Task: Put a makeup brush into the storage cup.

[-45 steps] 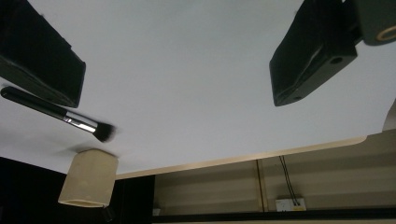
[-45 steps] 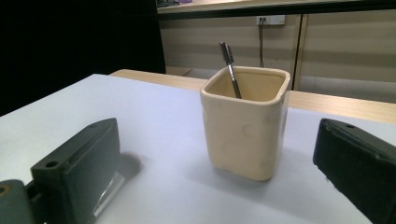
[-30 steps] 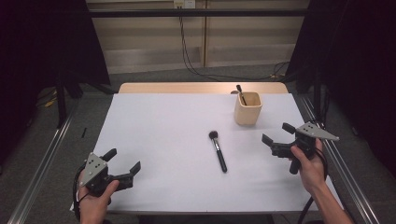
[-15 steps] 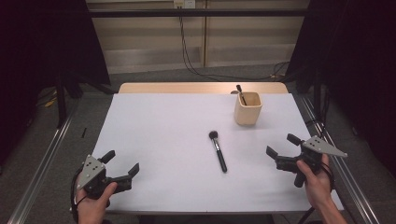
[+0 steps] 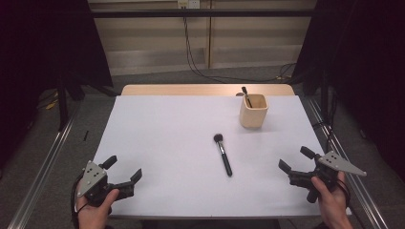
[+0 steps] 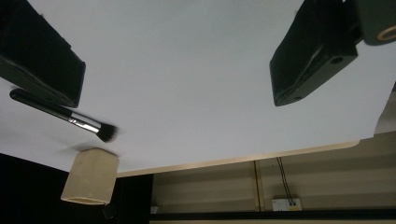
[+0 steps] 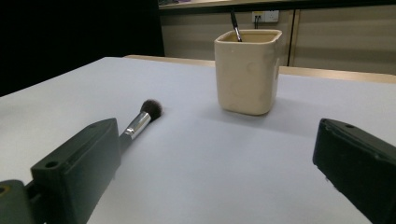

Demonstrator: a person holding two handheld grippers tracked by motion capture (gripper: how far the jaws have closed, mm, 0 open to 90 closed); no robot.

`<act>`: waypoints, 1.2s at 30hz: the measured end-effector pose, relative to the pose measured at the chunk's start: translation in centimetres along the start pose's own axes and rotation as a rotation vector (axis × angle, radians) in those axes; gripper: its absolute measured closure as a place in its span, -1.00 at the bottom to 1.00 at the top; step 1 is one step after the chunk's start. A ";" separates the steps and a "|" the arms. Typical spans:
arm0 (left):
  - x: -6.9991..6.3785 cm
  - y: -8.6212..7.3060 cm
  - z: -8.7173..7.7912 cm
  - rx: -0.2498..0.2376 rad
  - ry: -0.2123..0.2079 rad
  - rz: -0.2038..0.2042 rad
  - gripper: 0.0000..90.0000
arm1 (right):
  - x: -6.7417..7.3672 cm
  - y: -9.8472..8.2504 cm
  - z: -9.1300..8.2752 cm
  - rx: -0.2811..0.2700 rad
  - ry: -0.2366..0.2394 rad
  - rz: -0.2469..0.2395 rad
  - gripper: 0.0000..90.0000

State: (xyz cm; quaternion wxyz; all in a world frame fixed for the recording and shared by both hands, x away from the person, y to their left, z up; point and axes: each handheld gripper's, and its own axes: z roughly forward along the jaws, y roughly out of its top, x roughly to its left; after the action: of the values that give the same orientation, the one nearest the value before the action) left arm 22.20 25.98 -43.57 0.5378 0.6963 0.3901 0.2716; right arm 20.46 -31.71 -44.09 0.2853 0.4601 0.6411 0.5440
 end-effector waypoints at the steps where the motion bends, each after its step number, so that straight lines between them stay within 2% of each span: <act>1: 0.0 0.0 0.0 0.004 0.000 0.005 -0.93 | 0.0 0.0 0.0 0.003 0.001 -0.001 -0.98; 11: 0.3 -0.2 -0.2 0.009 0.013 0.000 -0.93 | 0.4 0.1 1.1 0.018 0.036 -0.013 -0.98; 15: 0.5 -0.2 -0.4 0.000 0.016 -0.015 -0.93 | 0.4 0.2 1.6 0.018 0.046 -0.015 -0.98; 18: 0.5 -0.3 -0.5 0.000 0.022 -0.019 -0.93 | 0.6 0.3 2.0 0.007 0.073 -0.017 -0.98; 23: 0.8 -0.3 -0.7 0.004 0.032 -0.019 -0.93 | 1.2 0.8 3.1 0.013 0.082 -0.027 -0.98; 30: 0.9 -0.3 -0.7 0.007 0.040 -0.032 -0.92 | 1.4 1.4 4.4 0.037 0.125 -0.035 -0.98; 36: 1.2 -0.4 -0.6 0.011 0.048 -0.056 -0.93 | 1.6 2.1 5.4 0.053 0.140 -0.036 -0.97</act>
State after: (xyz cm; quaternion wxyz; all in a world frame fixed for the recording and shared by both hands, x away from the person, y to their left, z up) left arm 22.27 27.33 -43.87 0.5317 0.6815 0.4237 0.2706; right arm 25.09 -27.95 -43.24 0.2372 0.4165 0.6817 0.5527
